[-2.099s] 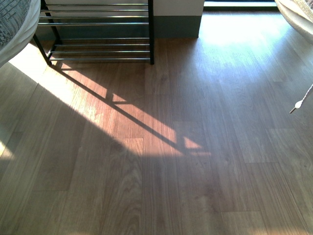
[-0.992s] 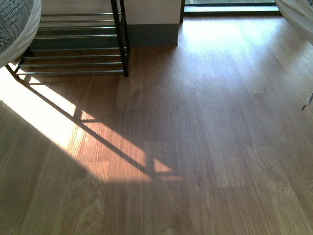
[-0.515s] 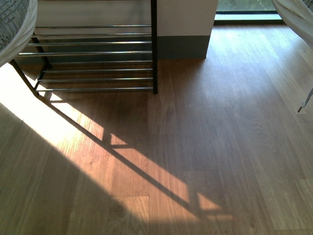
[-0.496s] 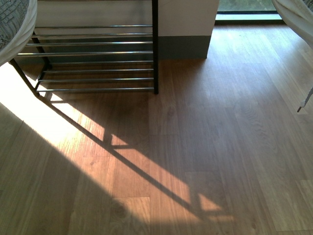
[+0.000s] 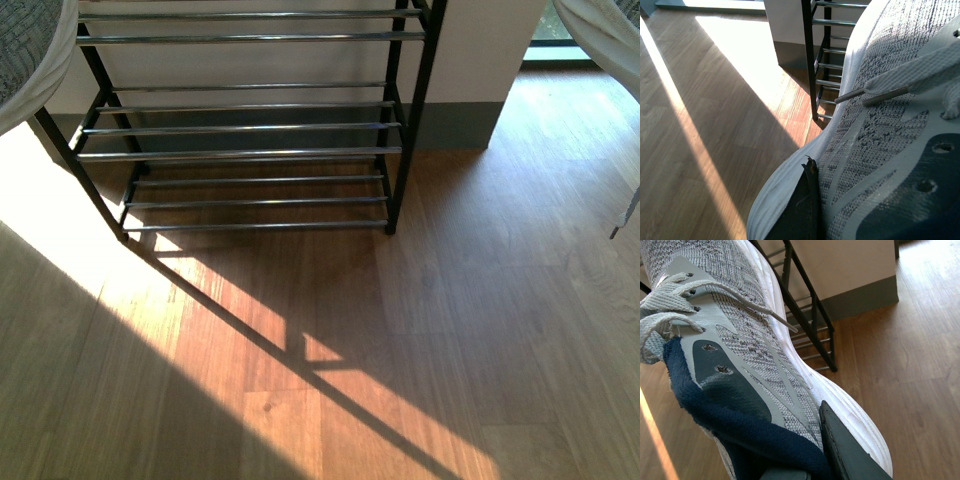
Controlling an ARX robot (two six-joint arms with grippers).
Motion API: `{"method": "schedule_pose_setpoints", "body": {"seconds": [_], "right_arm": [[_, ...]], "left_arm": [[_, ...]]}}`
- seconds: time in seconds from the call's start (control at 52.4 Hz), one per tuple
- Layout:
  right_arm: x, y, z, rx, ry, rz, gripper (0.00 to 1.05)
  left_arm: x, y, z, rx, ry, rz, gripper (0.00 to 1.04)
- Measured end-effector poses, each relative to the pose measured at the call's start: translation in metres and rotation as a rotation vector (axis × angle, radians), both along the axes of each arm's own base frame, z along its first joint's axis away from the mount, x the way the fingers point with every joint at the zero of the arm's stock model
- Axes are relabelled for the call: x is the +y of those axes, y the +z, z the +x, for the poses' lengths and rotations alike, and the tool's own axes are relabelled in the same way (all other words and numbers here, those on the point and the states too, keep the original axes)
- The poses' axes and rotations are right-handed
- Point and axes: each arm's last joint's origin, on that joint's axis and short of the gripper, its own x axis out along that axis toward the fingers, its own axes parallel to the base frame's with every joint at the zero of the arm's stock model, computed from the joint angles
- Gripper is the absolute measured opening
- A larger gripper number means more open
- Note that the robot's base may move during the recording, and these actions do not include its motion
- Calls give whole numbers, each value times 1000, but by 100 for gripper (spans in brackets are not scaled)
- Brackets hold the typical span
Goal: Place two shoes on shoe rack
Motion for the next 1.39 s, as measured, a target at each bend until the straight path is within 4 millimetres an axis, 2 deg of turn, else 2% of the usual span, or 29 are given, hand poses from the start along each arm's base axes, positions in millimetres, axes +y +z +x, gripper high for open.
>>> {"method": "schedule_pose_setpoints", "body": {"seconds": [1.393], "right_arm": [[1, 0, 0, 1, 3, 0, 1]], "left_arm": [[1, 0, 0, 1, 3, 1, 2]]}}
